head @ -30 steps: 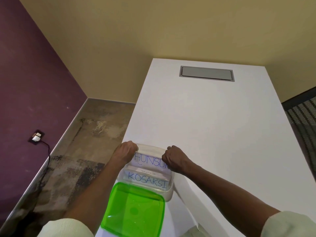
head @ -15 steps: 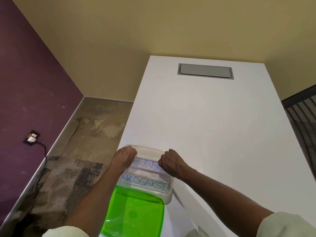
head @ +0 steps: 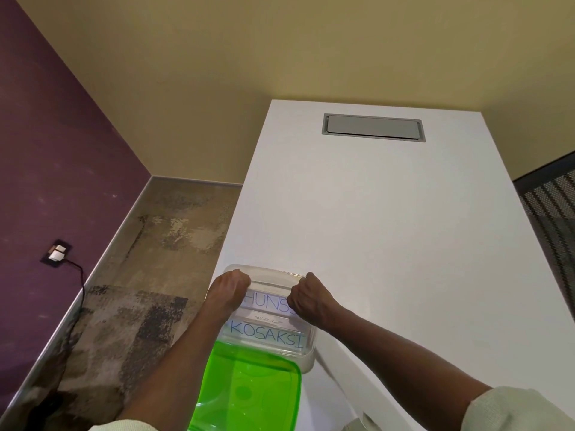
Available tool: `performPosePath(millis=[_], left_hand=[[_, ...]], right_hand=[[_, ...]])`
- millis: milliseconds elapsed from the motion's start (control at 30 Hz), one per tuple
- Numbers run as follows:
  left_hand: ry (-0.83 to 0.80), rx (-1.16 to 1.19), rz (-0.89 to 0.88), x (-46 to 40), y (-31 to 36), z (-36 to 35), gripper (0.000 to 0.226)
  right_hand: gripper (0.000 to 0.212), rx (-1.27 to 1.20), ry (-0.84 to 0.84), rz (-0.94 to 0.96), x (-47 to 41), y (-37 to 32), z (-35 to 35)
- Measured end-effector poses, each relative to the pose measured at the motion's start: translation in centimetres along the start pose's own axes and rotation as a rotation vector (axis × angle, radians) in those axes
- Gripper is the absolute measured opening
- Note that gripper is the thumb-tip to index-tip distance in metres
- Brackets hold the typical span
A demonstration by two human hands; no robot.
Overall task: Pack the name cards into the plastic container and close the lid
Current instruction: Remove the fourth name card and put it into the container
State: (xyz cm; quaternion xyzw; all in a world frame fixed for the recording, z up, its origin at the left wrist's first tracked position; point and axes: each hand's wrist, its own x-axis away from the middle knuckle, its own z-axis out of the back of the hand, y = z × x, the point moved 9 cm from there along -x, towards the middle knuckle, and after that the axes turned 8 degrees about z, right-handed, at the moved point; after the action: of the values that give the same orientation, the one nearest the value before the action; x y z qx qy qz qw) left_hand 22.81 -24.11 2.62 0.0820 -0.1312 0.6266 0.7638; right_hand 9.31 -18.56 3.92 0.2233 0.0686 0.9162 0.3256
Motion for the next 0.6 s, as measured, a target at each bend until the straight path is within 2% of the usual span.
performPosePath(millis=[100, 200, 233, 300, 400, 600], left_hand=[[0.005, 0.014, 0.004, 0.0, 0.0, -0.2, 0.02], [-0.002, -0.007, 0.009, 0.2, 0.1, -0.2, 0.021], [0.0, -0.007, 0.015, 0.2, 0.1, -0.1, 0.022], [0.012, 0.004, 0.02, 0.3, 0.0, 0.1, 0.023], [0.029, 0.038, 0.027, 0.7, -0.4, 0.7, 0.025], [0.159, 0.307, 0.08, 2.0, -2.7, 3.5, 0.027]], right_hand=[[0.044, -0.062, -0.078, 0.039, 0.2, -0.6, -1.4], [0.047, -0.159, 0.005, -0.209, 1.0, 1.4, -2.2], [0.045, -0.196, 0.06, -0.187, 1.1, 1.5, -1.7], [0.035, -0.198, 0.062, -0.1, 0.7, 1.1, -0.9], [0.025, -0.134, 0.16, -0.101, 1.4, 1.0, 1.6], [0.026, -0.371, 0.27, -0.166, 3.3, 2.1, 3.7]])
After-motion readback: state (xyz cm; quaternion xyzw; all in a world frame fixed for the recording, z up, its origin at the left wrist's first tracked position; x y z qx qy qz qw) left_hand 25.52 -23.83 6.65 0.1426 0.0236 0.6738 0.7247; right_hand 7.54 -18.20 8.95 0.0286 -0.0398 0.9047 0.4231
